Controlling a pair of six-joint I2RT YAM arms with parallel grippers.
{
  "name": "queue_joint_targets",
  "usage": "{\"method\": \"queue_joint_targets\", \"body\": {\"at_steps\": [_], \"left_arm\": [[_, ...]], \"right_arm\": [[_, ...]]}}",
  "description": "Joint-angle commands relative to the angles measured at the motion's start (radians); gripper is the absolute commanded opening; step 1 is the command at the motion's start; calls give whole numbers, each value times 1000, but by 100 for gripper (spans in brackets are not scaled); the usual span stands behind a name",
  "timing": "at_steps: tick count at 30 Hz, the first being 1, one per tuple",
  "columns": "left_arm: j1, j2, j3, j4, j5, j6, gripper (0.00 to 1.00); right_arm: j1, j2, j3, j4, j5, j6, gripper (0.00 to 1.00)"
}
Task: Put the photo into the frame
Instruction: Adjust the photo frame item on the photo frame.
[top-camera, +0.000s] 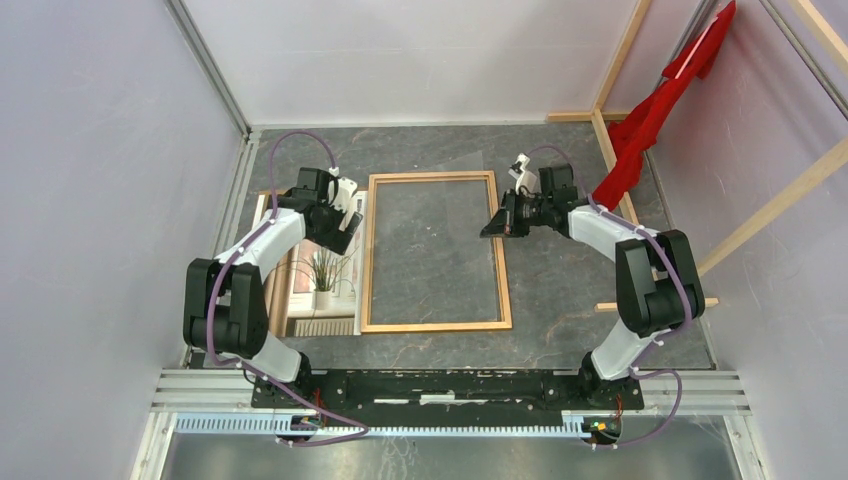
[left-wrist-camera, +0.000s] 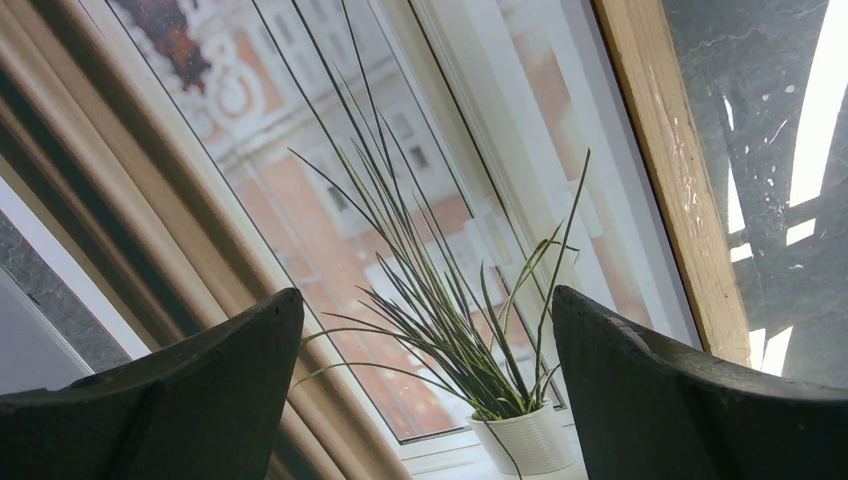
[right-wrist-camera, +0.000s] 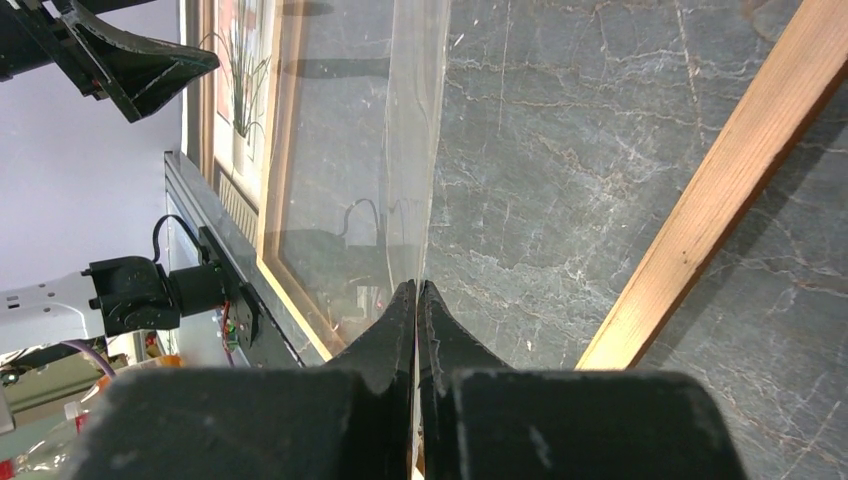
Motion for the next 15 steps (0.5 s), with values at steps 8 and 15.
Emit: {"method": "queue_joint_targets", "body": {"at_steps": [8,15], "left_arm": [[8,-6,26,2,17,-11,100],[7,-1,26,4,24,-13,100]], "right_arm": [[-21,29,74,-37,6,-46,3],[-24,49,107,-75,13,-67,3]]}}
